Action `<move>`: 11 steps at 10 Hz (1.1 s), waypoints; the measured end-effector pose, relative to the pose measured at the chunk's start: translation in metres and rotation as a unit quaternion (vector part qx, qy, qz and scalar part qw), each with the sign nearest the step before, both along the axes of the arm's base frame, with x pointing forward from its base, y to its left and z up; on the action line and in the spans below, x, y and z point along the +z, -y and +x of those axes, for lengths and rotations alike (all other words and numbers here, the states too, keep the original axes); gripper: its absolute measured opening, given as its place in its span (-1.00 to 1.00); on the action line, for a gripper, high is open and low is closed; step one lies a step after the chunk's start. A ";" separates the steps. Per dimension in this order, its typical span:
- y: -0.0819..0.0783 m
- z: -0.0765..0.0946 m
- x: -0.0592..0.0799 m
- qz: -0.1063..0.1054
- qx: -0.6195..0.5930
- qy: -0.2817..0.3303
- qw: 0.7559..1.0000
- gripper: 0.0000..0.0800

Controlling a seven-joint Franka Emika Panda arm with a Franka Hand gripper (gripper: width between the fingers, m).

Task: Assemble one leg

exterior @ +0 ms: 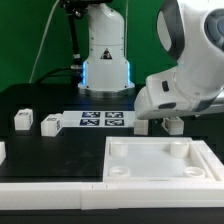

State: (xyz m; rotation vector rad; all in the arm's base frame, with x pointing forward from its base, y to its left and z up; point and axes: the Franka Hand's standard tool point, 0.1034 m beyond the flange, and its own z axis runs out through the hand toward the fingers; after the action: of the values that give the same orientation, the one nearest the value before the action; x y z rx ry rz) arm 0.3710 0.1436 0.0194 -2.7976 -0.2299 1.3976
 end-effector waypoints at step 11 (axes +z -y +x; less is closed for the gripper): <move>-0.003 0.005 -0.012 0.009 0.006 -0.041 0.999 -0.27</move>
Offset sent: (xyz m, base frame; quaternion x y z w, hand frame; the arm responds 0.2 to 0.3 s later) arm -0.0003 -0.0051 -0.0030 -0.0137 0.0078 -0.0139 0.9998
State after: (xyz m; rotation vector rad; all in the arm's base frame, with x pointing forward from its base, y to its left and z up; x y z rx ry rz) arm 0.3760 0.1466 0.0077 -2.7224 -0.2558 1.5012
